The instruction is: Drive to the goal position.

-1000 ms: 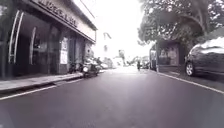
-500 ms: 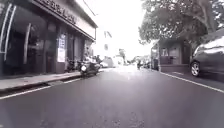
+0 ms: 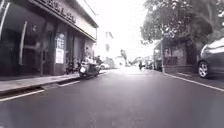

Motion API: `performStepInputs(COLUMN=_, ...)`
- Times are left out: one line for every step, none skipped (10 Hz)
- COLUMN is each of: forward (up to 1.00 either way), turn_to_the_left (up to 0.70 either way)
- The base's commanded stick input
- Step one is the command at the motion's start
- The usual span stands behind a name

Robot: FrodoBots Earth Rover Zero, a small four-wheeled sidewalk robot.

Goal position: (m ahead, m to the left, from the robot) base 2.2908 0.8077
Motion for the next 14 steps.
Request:
performStepInputs(forward=0.66, turn_to_the_left=0.12)
performStepInputs(forward=0.68, turn_to_the_left=0.12)
performStepInputs(forward=0.69, turn_to_the_left=0.12)
performStepInputs(forward=0.68, turn_to_the_left=0.12)
performStepInputs(forward=0.68, turn_to_the_left=0.12)
performStepInputs(forward=0.66, turn_to_the_left=0.11)
performStepInputs(forward=0.68, turn_to_the_left=0.12)
performStepInputs(forward=0.66, turn_to_the_left=0.12)
performStepInputs(forward=0.66, turn_to_the_left=0.11)
performStepInputs(forward=0.68, turn_to_the_left=0.12)
performStepInputs(forward=0.66, turn_to_the_left=0.11)
performStepInputs(forward=0.66, turn_to_the_left=0.11)
performStepInputs(forward=0.65, turn_to_the_left=0.11)
performStepInputs(forward=0.66, turn_to_the_left=0.12)
